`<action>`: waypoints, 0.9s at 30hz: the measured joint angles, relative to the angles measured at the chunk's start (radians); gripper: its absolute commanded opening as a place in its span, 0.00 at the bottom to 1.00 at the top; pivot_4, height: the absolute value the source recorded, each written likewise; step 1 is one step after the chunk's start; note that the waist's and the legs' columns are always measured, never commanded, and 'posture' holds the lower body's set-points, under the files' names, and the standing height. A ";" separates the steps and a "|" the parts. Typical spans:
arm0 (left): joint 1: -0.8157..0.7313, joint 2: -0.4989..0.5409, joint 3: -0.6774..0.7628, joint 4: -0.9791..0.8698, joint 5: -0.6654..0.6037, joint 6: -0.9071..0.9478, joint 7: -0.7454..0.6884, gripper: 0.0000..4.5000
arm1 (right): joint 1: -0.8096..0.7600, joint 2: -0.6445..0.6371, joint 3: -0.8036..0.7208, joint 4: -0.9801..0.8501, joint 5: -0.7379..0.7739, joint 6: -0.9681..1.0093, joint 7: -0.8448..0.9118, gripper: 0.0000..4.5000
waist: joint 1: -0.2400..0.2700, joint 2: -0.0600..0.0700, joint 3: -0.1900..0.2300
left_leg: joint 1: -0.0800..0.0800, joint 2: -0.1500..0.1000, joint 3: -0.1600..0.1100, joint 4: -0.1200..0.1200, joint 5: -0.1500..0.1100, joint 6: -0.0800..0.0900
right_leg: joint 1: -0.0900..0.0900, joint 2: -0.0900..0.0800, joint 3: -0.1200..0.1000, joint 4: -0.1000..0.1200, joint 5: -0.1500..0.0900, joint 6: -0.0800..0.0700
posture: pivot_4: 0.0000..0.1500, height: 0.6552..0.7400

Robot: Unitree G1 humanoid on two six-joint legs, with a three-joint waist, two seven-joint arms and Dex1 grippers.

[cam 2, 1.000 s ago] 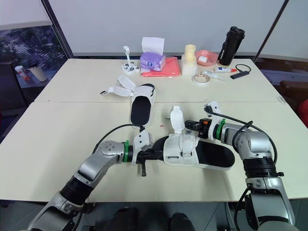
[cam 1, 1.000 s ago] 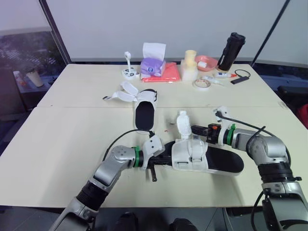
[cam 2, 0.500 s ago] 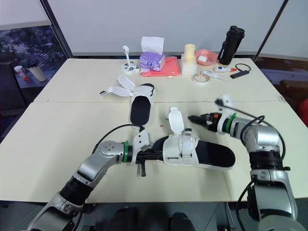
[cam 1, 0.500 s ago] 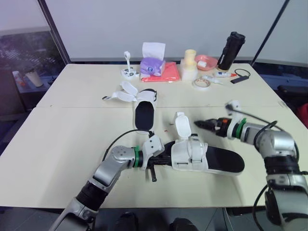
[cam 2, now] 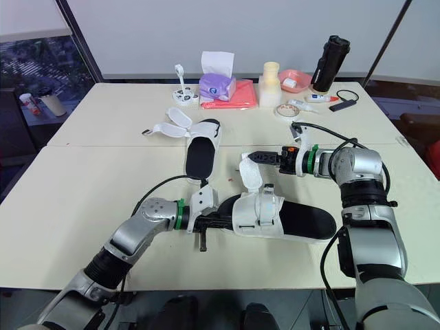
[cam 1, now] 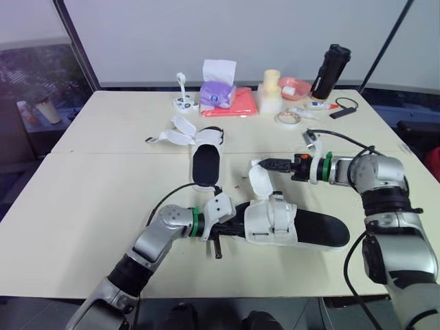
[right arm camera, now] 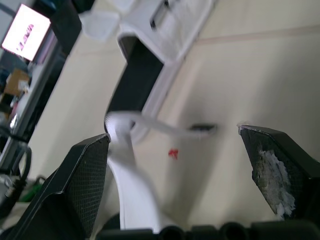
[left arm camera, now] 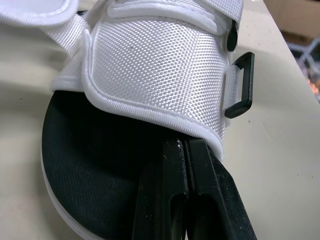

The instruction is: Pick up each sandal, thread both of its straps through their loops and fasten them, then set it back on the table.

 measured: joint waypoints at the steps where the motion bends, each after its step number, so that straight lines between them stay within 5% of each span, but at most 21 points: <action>1: -0.001 0.001 0.000 0.000 0.001 0.000 -0.002 0.00 | -0.014 0.001 -0.001 0.021 0.000 0.014 0.006 1.00 | 0.000 0.000 0.000 | 0.000 0.000 0.000 0.000 0.000 0.000 | 0.000 0.000 0.000 0.000 0.000 0.000 | 1.00 1.00; 14: 0.016 -0.003 0.004 -0.012 0.002 -0.001 0.012 0.00 | -0.175 0.119 -0.079 0.251 0.007 0.093 0.018 1.00 | -0.001 0.000 0.000 | 0.000 0.000 0.000 -0.001 0.000 0.000 | 0.000 0.000 0.000 0.000 0.000 0.000 | 1.00 1.00; 17: 0.018 -0.006 0.004 -0.012 0.002 -0.001 0.014 0.00 | -0.220 0.153 -0.093 0.329 -0.006 0.072 -0.008 0.81 | 0.000 0.000 0.000 | 0.000 -0.001 0.000 -0.001 0.000 0.000 | -0.001 0.000 0.000 0.000 0.000 0.000 | 1.00 1.00; 24: 0.020 -0.008 0.004 -0.012 0.002 -0.002 0.016 0.00 | -0.276 0.165 -0.129 0.447 -0.041 0.031 -0.053 0.03 | 0.000 0.000 0.000 | 0.000 -0.002 0.001 -0.001 0.000 0.000 | -0.001 -0.001 0.000 0.000 0.000 0.000 | 1.00 1.00; 27: 0.022 -0.010 0.005 -0.013 0.002 -0.002 0.019 0.00 | -0.275 0.160 -0.098 0.440 -0.078 0.000 -0.023 0.01 | 0.001 0.000 0.000 | 0.000 -0.003 0.001 -0.001 0.000 0.000 | 0.000 -0.001 -0.001 0.000 0.000 0.000 | 1.00 1.00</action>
